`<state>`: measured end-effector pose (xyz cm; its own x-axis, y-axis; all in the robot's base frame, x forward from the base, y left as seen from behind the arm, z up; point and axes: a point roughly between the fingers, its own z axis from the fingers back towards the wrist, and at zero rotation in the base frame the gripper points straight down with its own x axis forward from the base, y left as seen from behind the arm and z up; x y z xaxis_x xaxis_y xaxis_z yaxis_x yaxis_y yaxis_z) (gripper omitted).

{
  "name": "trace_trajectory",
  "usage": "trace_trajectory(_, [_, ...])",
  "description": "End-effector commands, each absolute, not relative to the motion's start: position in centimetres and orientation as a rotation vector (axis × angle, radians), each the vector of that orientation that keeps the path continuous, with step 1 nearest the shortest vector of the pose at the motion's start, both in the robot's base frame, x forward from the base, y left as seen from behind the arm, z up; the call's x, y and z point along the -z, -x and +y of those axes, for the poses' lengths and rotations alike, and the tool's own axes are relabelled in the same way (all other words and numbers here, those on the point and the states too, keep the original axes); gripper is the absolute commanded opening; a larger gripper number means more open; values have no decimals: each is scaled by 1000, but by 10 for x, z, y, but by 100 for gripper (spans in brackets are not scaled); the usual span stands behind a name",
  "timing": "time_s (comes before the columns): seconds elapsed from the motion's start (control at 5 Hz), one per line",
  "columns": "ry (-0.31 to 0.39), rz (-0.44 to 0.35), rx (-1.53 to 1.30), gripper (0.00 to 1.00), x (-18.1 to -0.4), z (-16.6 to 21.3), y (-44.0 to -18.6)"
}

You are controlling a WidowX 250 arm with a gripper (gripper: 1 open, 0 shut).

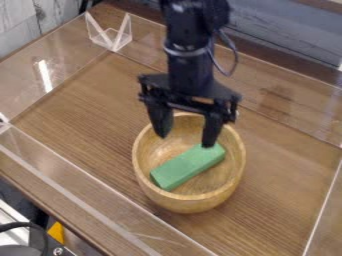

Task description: Put the green block in the brown bowl

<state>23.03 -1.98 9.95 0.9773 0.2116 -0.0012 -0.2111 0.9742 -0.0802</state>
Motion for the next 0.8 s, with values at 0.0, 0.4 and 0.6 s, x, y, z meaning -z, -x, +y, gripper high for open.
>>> trace_trajectory(0.0, [95,-88,-247,100,-132,-1,-240])
trace_trajectory(0.4, [65,-132,-262,100,-147,23,-231])
trace_trajectory(0.6, [65,-133,-240,100,-142,15,-223])
